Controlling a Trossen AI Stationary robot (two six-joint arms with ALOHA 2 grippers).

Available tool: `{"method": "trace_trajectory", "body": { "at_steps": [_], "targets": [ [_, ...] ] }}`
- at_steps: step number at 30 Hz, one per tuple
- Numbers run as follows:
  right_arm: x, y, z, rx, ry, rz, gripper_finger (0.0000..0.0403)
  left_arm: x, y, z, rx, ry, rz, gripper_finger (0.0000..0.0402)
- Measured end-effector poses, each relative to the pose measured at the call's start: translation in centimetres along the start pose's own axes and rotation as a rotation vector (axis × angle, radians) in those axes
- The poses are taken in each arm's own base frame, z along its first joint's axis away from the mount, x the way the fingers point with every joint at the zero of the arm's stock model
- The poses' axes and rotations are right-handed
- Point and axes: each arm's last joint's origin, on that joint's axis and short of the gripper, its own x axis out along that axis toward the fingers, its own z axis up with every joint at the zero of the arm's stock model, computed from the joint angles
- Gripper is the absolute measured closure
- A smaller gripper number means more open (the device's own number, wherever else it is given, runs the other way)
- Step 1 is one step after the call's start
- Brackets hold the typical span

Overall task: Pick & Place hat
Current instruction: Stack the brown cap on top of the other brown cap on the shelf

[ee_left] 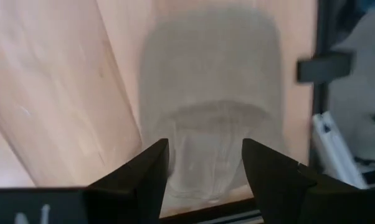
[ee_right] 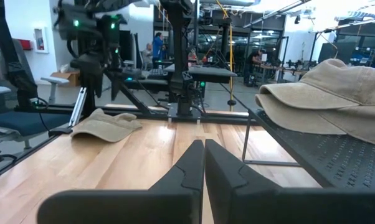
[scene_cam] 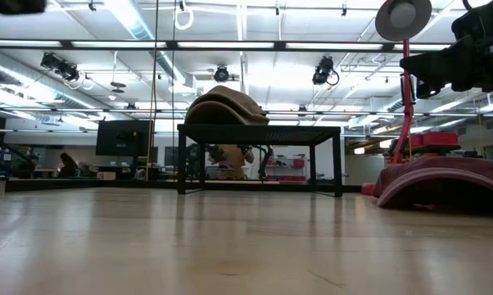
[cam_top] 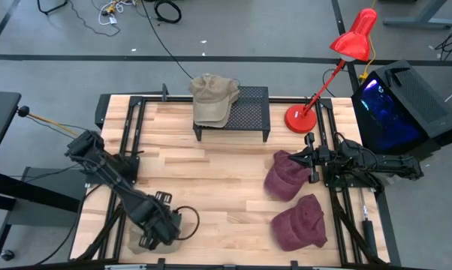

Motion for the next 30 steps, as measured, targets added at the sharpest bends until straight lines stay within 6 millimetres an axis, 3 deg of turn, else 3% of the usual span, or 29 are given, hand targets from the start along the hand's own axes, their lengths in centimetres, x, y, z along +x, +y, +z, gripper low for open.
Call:
{"method": "trace_trajectory", "body": {
  "at_steps": [11, 22, 30],
  "targets": [
    [0.0, 0.0, 0.0, 0.000, 0.000, 0.000, 0.0387, 4.6, -0.6, -3.1, -0.008, 0.121, 0.025, 0.0191],
    [0.0, 0.0, 0.0, 0.000, 0.000, 0.000, 0.0387, 5.1, -2.6, -3.7, -0.054, 0.081, -0.068, 0.0191],
    [0.0, 0.0, 0.0, 0.000, 0.000, 0.000, 0.0387, 5.2, -3.7, -4.2, -0.048, -0.018, -0.009, 0.0191]
  ]
}}
